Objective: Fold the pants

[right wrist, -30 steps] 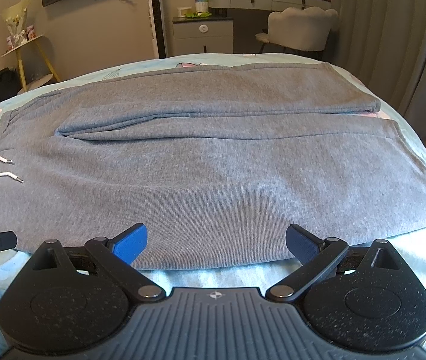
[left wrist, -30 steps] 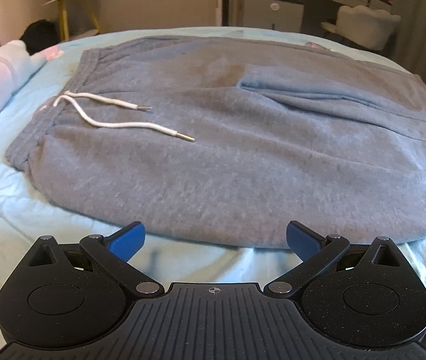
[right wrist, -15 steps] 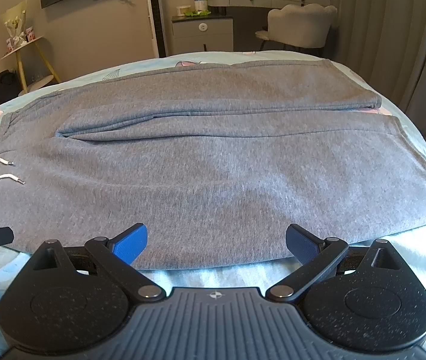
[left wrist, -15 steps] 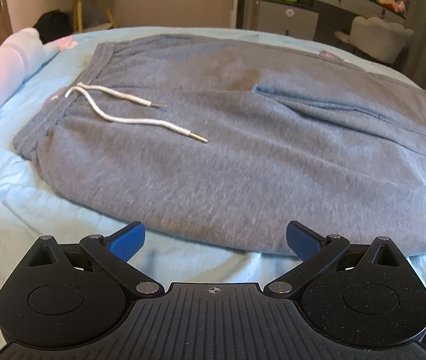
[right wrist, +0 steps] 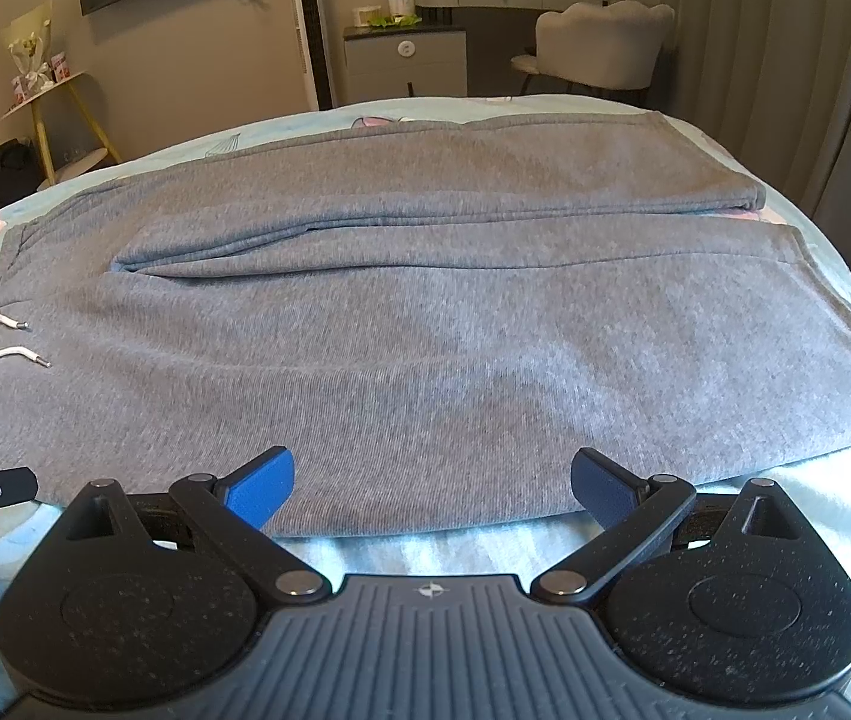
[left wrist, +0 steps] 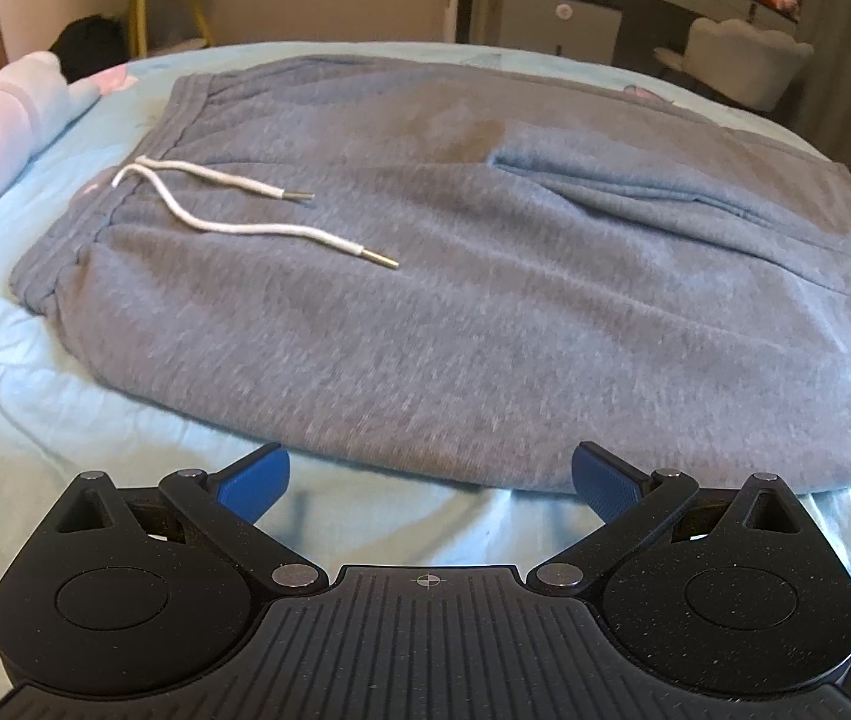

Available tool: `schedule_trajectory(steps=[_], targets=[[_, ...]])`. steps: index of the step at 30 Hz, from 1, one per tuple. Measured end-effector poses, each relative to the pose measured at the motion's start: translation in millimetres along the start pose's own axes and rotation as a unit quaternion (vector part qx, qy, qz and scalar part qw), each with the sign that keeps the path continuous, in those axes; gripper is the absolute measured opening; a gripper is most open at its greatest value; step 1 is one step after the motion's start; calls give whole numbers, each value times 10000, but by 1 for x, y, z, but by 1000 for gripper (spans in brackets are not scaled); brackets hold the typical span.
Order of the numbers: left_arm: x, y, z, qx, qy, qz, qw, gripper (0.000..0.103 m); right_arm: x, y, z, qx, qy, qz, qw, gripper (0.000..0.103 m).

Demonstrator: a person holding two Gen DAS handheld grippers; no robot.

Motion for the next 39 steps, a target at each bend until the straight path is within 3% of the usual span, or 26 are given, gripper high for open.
schedule_trajectory(steps=[39], targets=[[-2, -8, 1, 92, -18, 201, 9998, 103, 1, 0, 8, -12, 166, 82, 9998, 99]])
Point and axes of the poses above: each gripper's, at about its wrist camera, not at the fingertips, and z roughly the way its jaws point, y to its left, x to its underside, the point moved 6 cm from there along z, roughly the way its jaws point, and after that the axes turned 15 degrees about z, right-handed, at the moved point
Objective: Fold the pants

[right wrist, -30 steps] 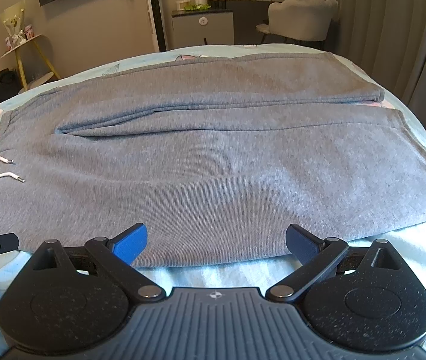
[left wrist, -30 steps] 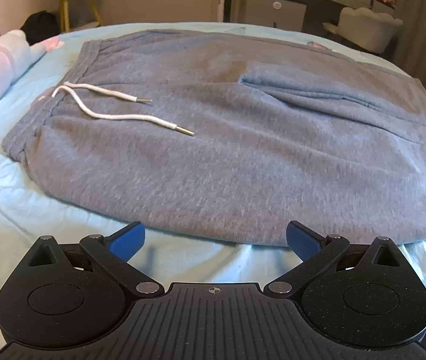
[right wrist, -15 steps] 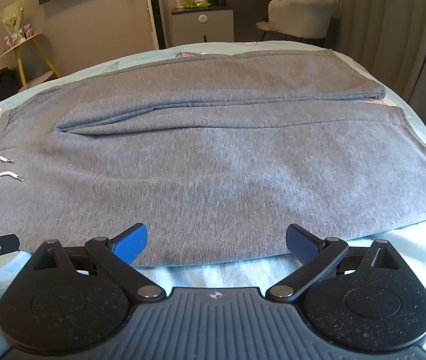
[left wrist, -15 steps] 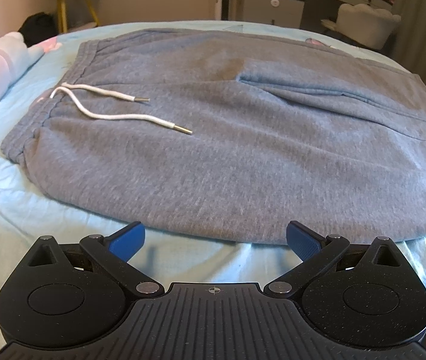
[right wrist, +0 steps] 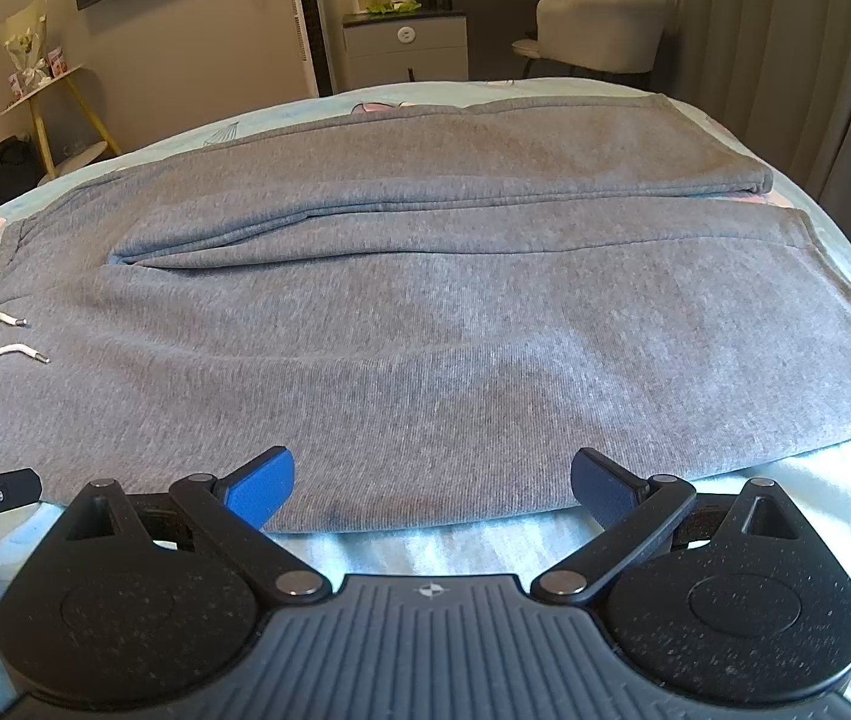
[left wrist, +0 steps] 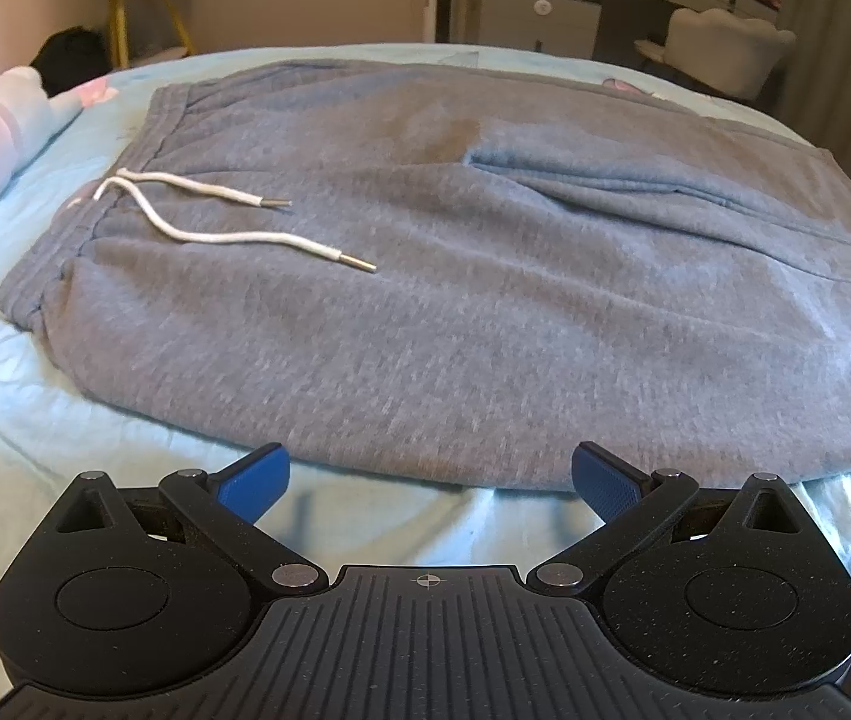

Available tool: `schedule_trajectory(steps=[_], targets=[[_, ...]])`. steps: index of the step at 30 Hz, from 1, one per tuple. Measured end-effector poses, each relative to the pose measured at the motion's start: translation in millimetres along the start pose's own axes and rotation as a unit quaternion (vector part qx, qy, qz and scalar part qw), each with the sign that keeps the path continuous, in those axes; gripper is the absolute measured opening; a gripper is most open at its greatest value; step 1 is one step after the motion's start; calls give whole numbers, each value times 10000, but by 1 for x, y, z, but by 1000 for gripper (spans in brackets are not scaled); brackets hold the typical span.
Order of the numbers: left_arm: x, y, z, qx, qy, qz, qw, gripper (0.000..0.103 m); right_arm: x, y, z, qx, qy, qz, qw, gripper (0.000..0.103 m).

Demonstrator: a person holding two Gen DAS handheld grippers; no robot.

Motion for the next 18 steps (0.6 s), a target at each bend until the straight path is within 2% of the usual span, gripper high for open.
schedule_trajectory(steps=[18], targets=[[-3, -4, 4, -30, 72, 127, 9999, 103, -3, -5, 13, -56, 180, 163, 9997, 99]])
Point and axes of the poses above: each gripper's, at about its wrist camera, not at the fingertips, and z roughly the way its jaws point, y to its left, x to its underside, the point moved 6 cm from there along z, roughly the way its jaws point, and after that the axes turned 15 degrees about z, right-handed, at the moved point
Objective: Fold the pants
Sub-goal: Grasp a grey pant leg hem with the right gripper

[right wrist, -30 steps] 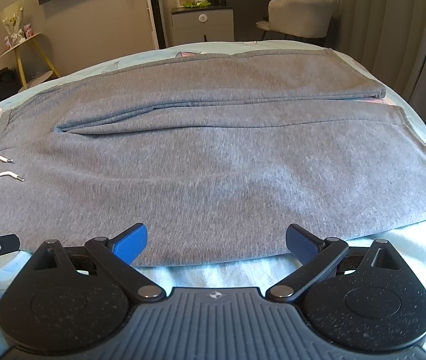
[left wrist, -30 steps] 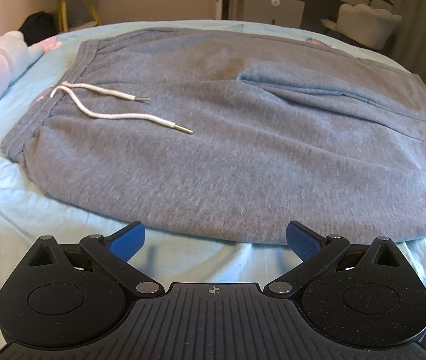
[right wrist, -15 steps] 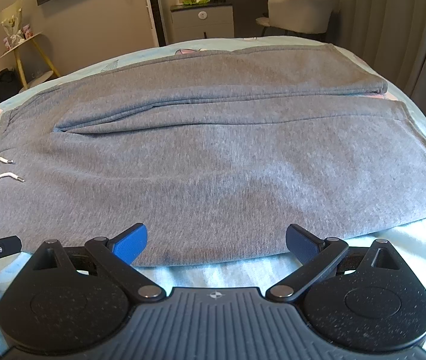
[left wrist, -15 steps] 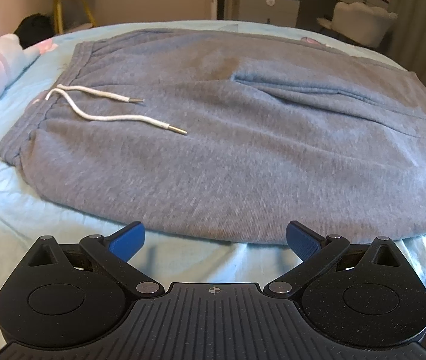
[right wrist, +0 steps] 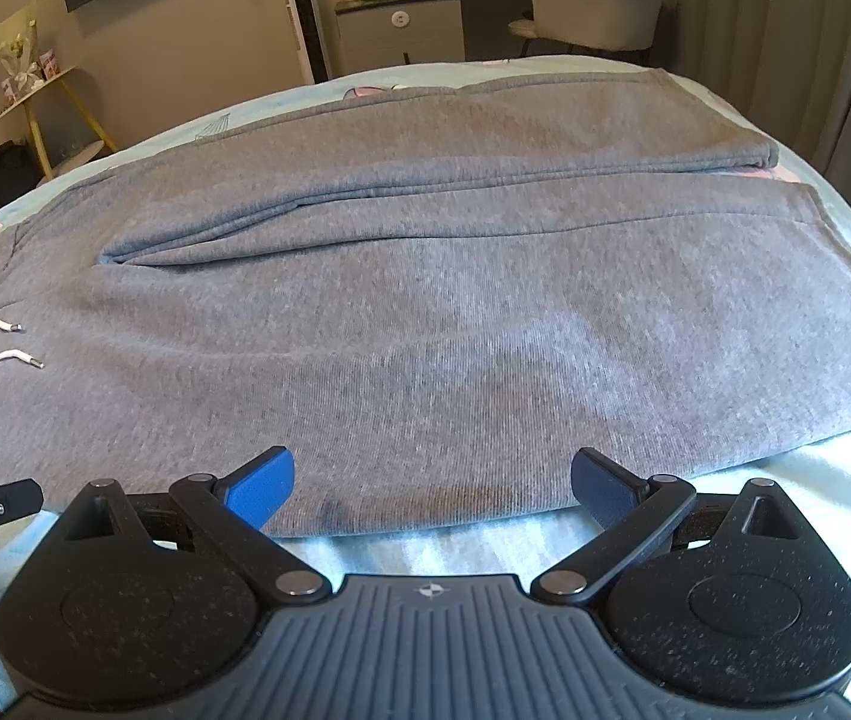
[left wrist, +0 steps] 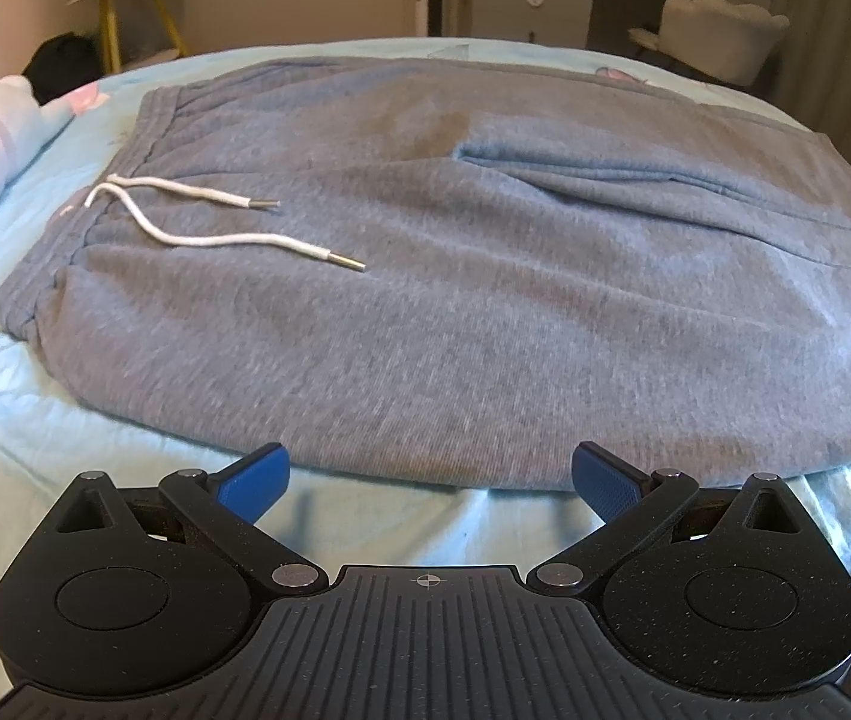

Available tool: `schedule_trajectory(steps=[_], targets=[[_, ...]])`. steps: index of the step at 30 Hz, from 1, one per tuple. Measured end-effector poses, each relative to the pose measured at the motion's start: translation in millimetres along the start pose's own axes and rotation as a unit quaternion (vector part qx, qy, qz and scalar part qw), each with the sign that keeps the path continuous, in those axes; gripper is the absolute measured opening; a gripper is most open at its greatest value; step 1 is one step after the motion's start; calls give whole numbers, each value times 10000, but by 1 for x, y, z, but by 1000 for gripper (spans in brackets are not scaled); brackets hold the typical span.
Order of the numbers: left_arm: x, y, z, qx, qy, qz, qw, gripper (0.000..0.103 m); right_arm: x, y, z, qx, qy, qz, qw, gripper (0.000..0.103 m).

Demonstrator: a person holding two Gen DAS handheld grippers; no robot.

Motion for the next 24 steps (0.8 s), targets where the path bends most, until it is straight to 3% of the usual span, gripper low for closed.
schedule_trajectory(steps=[13, 17, 21, 24], targets=[[-8, -3, -2, 7, 13, 112, 9999, 103, -12, -10, 17, -231, 418, 256, 9985, 99], [-31, 5, -13, -146, -326, -113, 9993, 103, -35, -20, 31, 292, 175, 97, 9994, 99], [-68, 22, -3, -451, -575, -644, 9952, 103, -40, -33, 71, 971, 560, -125, 9936, 99], [-96, 37, 19, -722, -644, -914, 9911, 103, -42, -38, 80, 897, 659, 72, 9938, 99]])
Point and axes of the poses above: each gripper's, at about its wrist camera, not at the fingertips, and z roughly the way its jaws point, y to its left, x to its underside, the point moved 6 cm from there along z, roughly the way its jaws point, and after that the axes turned 15 degrees about z, right-handed, at the moved point
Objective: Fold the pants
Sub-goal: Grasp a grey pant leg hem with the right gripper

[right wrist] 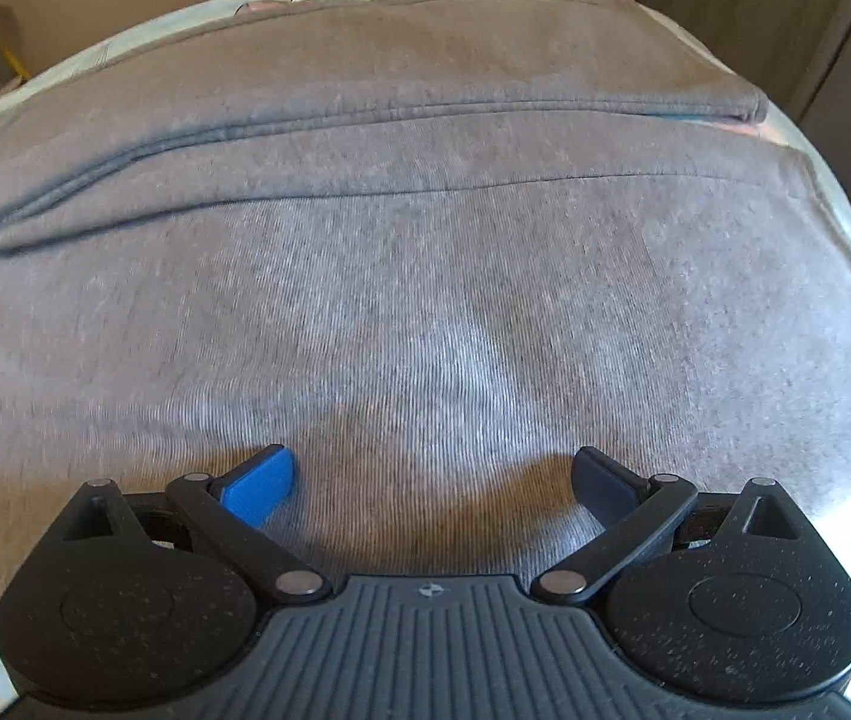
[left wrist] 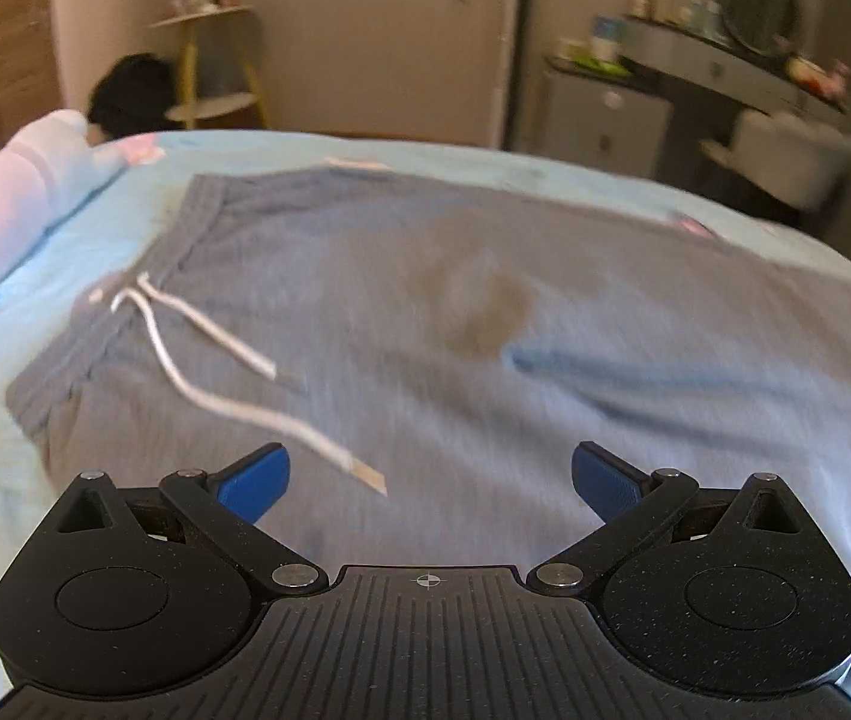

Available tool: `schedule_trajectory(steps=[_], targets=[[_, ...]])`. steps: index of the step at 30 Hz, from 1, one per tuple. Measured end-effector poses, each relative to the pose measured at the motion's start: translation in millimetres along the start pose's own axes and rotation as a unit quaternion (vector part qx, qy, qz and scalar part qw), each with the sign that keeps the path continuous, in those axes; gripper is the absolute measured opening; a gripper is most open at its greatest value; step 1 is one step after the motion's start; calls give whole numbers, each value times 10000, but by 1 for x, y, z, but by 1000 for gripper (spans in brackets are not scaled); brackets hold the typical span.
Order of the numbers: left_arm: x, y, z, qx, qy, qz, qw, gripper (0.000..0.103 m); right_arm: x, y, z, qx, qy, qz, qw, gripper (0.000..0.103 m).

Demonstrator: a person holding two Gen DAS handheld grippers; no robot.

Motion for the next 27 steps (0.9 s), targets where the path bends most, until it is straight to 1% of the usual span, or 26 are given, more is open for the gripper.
schedule_trajectory(steps=[3, 5, 6, 7, 9, 10, 11, 12, 14, 15, 16, 18, 19, 20, 21, 23, 25, 27], targets=[[-23, 7, 26, -206, -230, -285, 9991, 103, -2, -6, 1, -156, -1, 313, 9994, 99], [-30, 11, 44, -377, -476, -435, 9972, 103, 0, -4, 0, -105, -29, 236, 9997, 99], [-32, 15, 53, -509, -534, -493, 9961, 103, -1, -3, -1, -79, 37, 167, 9998, 99], [-28, 19, 59, -653, -553, -519, 9950, 103, -4, -1, -2, -63, 213, 73, 9997, 99], [-18, 26, 70, -839, -681, -527, 9928, 103, -21, 0, -8, -209, 420, 100, 9988, 99], [-13, 30, 74, -916, -730, -550, 9916, 103, -36, -2, -11, -351, 322, 201, 9987, 99], [-11, 34, 80, -929, -735, -589, 9912, 103, -59, -3, -14, -446, 134, 323, 9984, 99], [-12, 36, 84, -876, -739, -610, 9915, 103, -81, -4, -15, -474, -37, 427, 9980, 99], [-19, 41, 93, -796, -844, -680, 9909, 103, -140, -1, -9, -645, -482, 680, 9944, 99], [-21, 44, 95, -835, -951, -710, 9894, 103, -171, 1, -1, -602, -704, 832, 9922, 99], [-21, 46, 97, -895, -1050, -726, 9878, 103, -197, 4, 6, -547, -869, 982, 9899, 97], [-17, 49, 102, -982, -1171, -746, 9854, 103, -254, 14, 29, -546, -1095, 1288, 9841, 88], [-16, 49, 107, -950, -1152, -760, 9859, 103, -279, 22, 43, -586, -1102, 1379, 9826, 85], [-14, 49, 114, -899, -1097, -794, 9867, 103, -298, 28, 56, -526, -1111, 1461, 9816, 78], [-11, 49, 121, -845, -997, -844, 9878, 103, -318, 33, 72, -392, -1135, 1591, 9799, 71], [-10, 49, 128, -797, -915, -910, 9884, 103, -346, 40, 100, -197, -1093, 1845, 9765, 62], [-10, 50, 131, -818, -960, -950, 9875, 103, -366, 42, 128, -51, -932, 2222, 9705, 61], [-8, 50, 133, -820, -973, -960, 9872, 103, -372, 35, 145, 81, -883, 2520, 9637, 60]])
Point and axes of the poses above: each gripper's, at about its wrist camera, not at the fingertips, and z roughly the way its jaws point, y to its left, x to its underside, the point moved 6 cm from there along z, roughly the way its jaws point, and after that the axes turned 15 degrees about z, right-handed, at the moved point
